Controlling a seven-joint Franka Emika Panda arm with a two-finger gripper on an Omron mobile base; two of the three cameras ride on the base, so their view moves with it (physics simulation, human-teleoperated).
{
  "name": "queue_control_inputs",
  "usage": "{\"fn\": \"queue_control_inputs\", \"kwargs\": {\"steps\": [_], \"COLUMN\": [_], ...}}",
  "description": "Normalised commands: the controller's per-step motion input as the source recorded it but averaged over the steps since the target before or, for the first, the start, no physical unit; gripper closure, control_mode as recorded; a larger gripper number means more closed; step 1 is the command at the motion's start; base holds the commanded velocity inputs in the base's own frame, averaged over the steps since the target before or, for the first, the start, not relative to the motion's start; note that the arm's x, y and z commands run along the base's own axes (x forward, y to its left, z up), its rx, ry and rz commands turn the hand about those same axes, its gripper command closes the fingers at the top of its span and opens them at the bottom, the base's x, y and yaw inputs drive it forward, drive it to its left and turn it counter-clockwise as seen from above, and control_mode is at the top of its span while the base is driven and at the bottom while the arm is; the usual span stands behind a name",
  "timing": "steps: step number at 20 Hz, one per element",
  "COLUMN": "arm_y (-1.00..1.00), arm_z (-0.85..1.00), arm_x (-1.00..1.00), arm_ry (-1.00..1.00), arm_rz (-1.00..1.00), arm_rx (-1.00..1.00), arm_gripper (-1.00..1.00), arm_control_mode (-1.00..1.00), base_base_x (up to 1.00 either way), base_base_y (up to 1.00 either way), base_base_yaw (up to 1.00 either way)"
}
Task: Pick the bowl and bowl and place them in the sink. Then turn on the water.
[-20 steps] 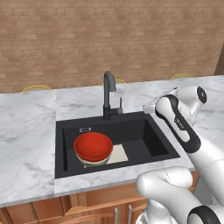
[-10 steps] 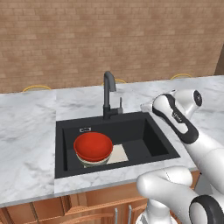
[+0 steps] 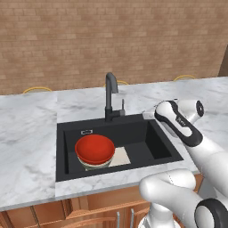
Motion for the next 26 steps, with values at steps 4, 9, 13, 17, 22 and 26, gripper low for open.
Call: {"fn": "queue_control_inputs", "kwargs": {"steps": [4,9,13,17,22,26], "arm_y": [0.00,0.02,0.05,0.09,0.04,0.00], "arm_z": [-0.06,-0.04,-0.04,-0.06,-0.08,-0.26], "arm_x": [0.11,0.16,0.16,0.17,0.21,0.11], "arm_ry": [0.00,0.00,0.00,0.00,0.00,0.00], "arm_rz": [0.00,0.00,0.00,0.00,0.00,0.00], "arm_rx": [0.01,0.00,0.00,0.00,0.00,0.00], "arm_gripper": [-1.00,-1.00,-1.00,-1.00,-1.00,-1.00], "arm_control_mode": [-1.00,-1.00,-1.00,-1.00,-1.00,-1.00], "base_base_x": [0.00,0.00,0.00,0.00,0.00,0.00], "base_base_y": [0.00,0.00,0.00,0.00,0.00,0.00], "base_base_yaw": [0.00,0.00,0.00,0.00,0.00,0.00]}}
